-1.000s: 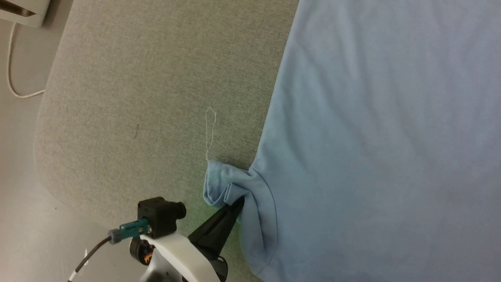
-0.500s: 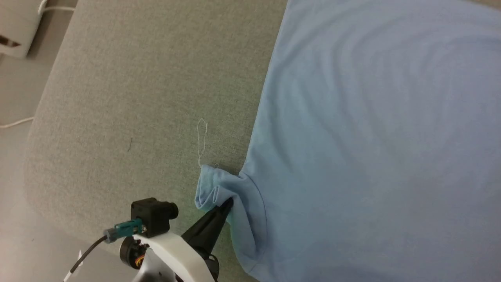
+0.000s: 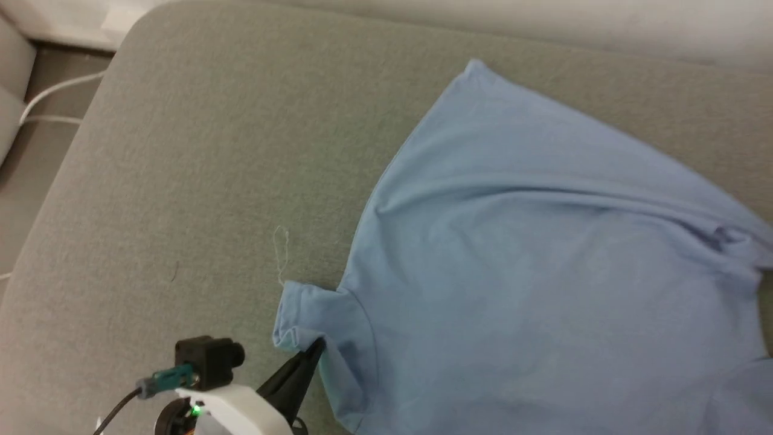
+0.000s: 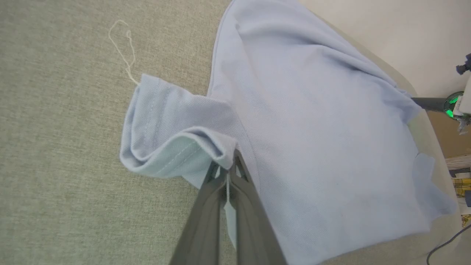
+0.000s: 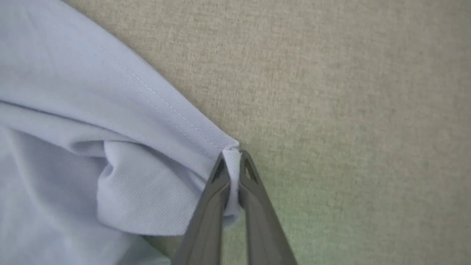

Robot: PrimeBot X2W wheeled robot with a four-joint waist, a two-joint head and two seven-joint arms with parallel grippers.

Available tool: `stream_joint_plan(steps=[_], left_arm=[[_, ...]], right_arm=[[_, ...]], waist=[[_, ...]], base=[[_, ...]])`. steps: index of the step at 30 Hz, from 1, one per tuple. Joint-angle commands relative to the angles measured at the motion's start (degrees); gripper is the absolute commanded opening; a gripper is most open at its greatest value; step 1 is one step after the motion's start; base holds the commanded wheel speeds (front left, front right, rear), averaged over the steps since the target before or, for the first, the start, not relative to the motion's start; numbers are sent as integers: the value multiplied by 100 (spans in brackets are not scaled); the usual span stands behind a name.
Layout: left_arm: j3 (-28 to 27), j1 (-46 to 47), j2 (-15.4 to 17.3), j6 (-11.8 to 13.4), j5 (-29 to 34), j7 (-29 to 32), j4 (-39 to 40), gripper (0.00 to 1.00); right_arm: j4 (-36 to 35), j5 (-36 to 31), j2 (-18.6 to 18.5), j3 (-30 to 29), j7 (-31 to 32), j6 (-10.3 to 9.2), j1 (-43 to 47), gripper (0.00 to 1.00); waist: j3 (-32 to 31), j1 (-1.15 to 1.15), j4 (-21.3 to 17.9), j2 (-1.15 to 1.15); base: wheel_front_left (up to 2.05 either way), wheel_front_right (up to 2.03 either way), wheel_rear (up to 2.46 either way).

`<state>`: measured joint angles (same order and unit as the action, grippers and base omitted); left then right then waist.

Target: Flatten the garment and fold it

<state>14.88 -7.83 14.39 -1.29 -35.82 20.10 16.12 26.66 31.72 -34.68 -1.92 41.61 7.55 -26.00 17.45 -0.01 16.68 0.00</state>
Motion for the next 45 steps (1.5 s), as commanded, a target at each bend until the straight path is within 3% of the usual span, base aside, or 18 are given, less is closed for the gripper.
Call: stream_joint_plan(steps=[1, 9, 17, 22, 26, 27, 28, 38, 45], left_arm=[[-65, -87, 21, 61, -51, -15, -4, 0], [-294, -256, 119, 217, -74, -73, -24, 0], [-269, -300, 95, 266, -62, -116, -101, 0], [-295, -308, 75, 289, -95, -162, -151, 0], [-267, -281, 78, 287, -82, -166, -184, 0], [-257, -272, 76, 287, -82, -163, -182, 0], [-251, -265, 77, 287, -84, -160, -177, 0], [-167, -134, 101, 244, -46, -160, -11, 0], [25, 176, -13, 177, 78, -257, 139, 0]], right_arm=[[-131, 101, 64, -68, -29, -6, 357, 0], [-1434, 247, 236, -660, 76, -6, 1891, 0], [-2786, -166, 894, -1452, 744, -6, 3425, 0], [-3232, -388, 1360, -1711, 1106, -6, 3854, 0], [-3305, -550, 1478, -1719, 1123, -6, 3881, 0], [-3334, -577, 1490, -1714, 1062, -6, 3827, 30], [-3360, -596, 1484, -1698, 1014, -6, 3767, 100], [-3847, -307, 977, -870, 824, -6, 2344, 100], [-3400, -237, 721, 333, 1038, -6, 699, 100]], waist=[[-581, 1, -556, 0], [-820, 1, -859, 0], [-957, 1, -964, 0], [-1004, 1, -1012, 0], [-1027, 1, -1008, 0], [-1024, 1, -1001, 0], [-1020, 1, -994, 0], [-654, 1, -682, 0], [-50, 1, -182, 0]], base=[[0, 0, 0], [0, 0, 0], [0, 0, 0], [0, 0, 0], [0, 0, 0], [0, 0, 0], [0, 0, 0], [0, 0, 0], [0, 0, 0]])
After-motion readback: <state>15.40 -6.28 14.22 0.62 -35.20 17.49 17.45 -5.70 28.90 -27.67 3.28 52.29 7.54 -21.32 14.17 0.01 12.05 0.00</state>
